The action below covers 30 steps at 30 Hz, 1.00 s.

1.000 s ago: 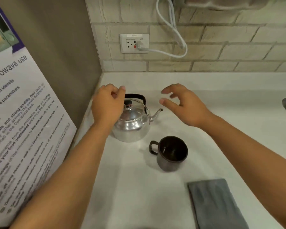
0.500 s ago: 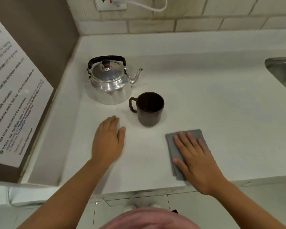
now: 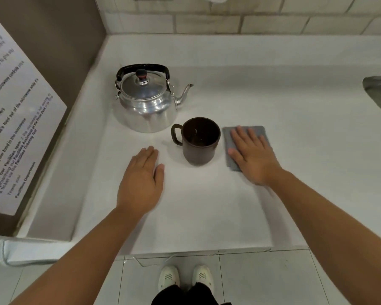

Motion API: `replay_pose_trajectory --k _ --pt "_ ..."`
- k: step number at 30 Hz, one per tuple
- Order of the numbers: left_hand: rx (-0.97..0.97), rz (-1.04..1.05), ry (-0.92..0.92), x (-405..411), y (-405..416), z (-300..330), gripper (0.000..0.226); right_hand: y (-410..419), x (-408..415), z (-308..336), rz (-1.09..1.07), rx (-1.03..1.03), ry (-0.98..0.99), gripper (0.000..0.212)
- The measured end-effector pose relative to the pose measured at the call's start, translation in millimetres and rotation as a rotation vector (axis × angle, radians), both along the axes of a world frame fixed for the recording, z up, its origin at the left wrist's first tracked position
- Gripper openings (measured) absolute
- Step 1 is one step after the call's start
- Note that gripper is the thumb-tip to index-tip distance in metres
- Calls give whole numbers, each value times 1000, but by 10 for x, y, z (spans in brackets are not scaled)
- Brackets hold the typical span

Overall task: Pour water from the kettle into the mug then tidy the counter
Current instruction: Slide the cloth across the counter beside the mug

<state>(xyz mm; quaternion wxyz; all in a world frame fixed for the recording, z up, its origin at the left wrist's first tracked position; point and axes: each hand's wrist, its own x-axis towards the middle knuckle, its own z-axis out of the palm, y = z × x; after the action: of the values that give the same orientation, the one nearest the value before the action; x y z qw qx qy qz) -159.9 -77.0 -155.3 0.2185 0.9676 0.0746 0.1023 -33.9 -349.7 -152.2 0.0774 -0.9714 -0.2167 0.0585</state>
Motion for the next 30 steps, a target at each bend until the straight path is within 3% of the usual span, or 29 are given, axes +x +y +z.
replay_pose_trajectory --k 2,4,11,16,19,21,23,25,27,30 --pt "-17 -5 -3 -2 -1 7 44 -105 -318 18 -178 22 12 63" --pt "-47 -9 -7 -2 5 31 42 -27 -732 28 -210 21 5 64" --pt "-324 -27 55 -50 147 175 40 922 -1630 80 283 41 86 63" --pt "-497 99 -76 -159 188 319 34 1684 -1254 114 335 92 158 65" --pt "-403 77 -280 -260 112 371 29 1842 -1035 155 290 74 190 73" --pt "-387 35 -285 -305 40 358 32 1696 -1058 185 332 148 207 75" --pt "-384 -48 -123 -318 -41 298 39 1373 -1198 190 394 240 211 70" --pt "-201 -154 92 -319 -93 172 50 967 -1351 152 416 229 183 68" --pt "33 -217 182 -306 -57 54 57 592 -1409 123 341 167 130 65" --pt "132 -152 279 -180 166 57 60 284 -1308 155 167 102 119 69"
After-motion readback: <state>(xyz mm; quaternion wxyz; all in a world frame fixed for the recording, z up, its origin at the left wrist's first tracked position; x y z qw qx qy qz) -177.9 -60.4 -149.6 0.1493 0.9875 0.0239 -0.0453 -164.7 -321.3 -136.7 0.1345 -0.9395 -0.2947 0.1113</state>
